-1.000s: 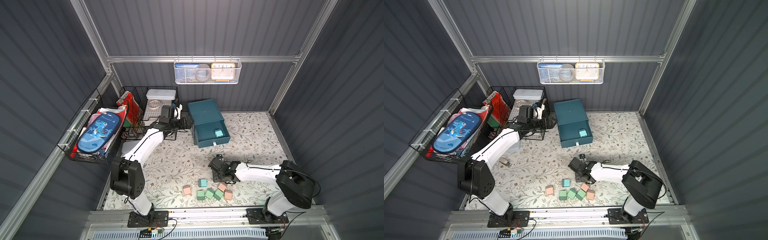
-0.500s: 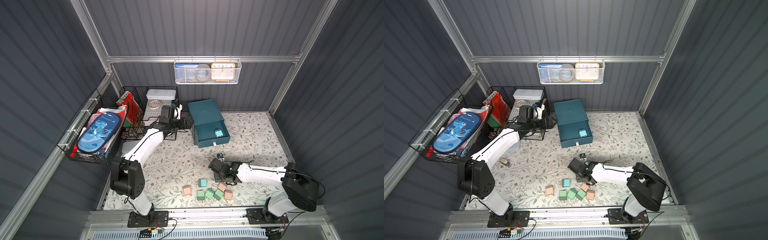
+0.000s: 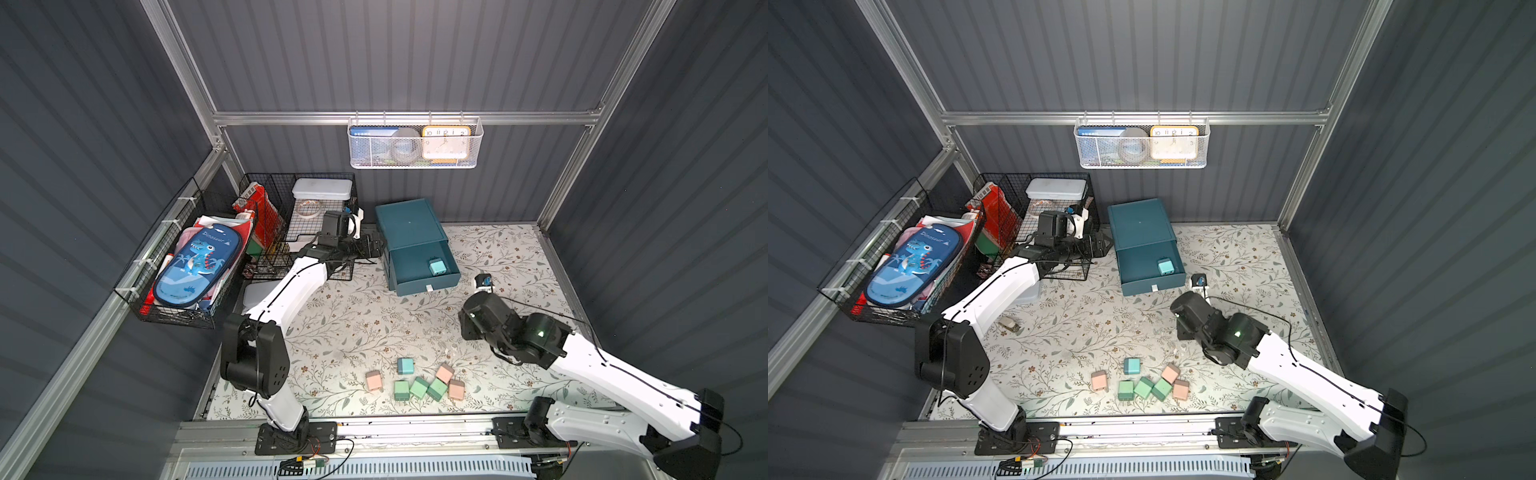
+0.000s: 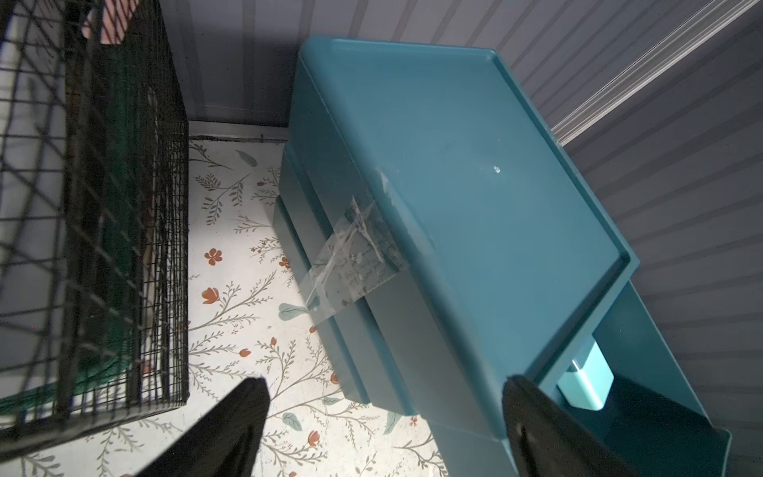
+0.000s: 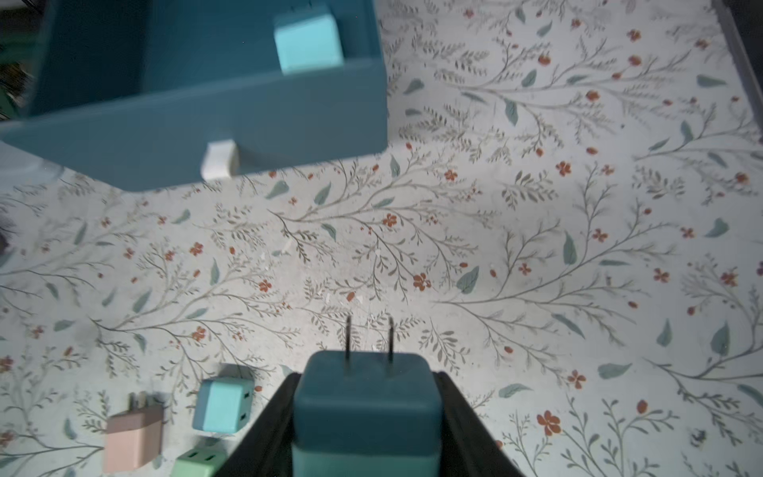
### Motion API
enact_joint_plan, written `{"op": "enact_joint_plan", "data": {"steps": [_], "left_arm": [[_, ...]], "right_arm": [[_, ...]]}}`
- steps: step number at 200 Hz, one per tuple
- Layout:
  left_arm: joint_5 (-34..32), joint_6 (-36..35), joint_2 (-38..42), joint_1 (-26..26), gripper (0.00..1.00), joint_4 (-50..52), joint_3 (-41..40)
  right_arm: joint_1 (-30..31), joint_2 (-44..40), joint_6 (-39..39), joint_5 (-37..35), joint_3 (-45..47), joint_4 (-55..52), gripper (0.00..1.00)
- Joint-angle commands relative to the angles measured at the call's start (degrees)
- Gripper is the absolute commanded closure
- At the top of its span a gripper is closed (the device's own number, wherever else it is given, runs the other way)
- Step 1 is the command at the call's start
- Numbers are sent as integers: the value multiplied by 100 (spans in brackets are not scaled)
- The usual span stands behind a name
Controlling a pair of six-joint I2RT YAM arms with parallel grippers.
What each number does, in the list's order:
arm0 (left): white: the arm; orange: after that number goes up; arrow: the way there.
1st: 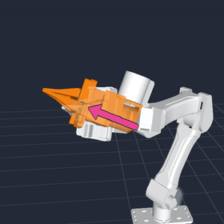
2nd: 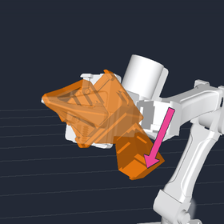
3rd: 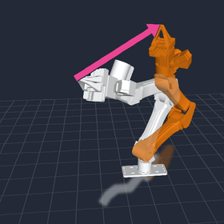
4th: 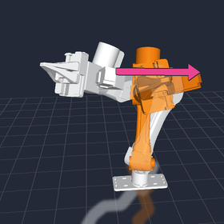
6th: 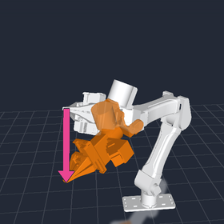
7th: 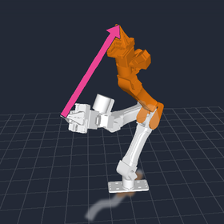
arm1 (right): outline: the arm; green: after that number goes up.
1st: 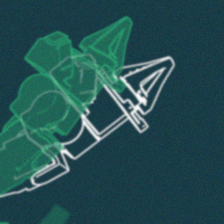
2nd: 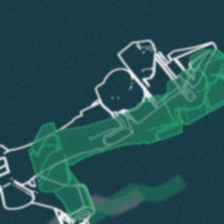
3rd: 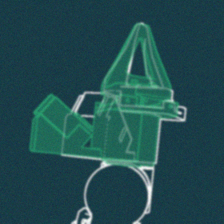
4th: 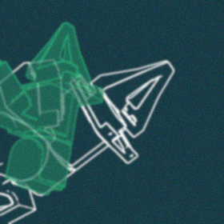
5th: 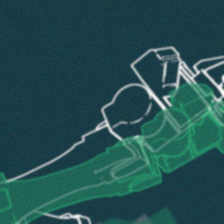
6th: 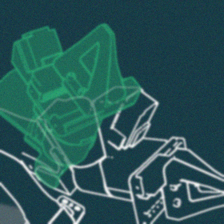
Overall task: Place the plugs into the drawer by color
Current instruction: Pick up the plug from the center of the board, then place the plug in the drawer.
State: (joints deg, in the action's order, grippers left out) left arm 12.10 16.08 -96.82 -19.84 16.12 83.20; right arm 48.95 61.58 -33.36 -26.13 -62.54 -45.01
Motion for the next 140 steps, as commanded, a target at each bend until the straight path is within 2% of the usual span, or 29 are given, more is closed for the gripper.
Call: {"op": "enact_joint_plan", "data": {"steps": [1, 39, 64, 107, 140], "left_arm": [[-6, -50, -39, -3, 6, -94, 92], [20, -20, -72, -3, 7, -122, 83], [15, -17, -83, -3, 7, -113, 85], [18, -59, -74, -3, 6, -90, 77], [46, -57, -79, -3, 7, -91, 83]], "right_arm": [[-195, 541, 736, 207, -919, -271, 72], [-676, 2046, 1548, 1023, -2589, -37, 72], [-872, 2956, 1749, 1288, -3429, -2, 72], [-997, 4058, 1833, 1706, -4216, -146, 70], [-1055, 4426, 1886, 1669, -4318, -431, 67]]}}
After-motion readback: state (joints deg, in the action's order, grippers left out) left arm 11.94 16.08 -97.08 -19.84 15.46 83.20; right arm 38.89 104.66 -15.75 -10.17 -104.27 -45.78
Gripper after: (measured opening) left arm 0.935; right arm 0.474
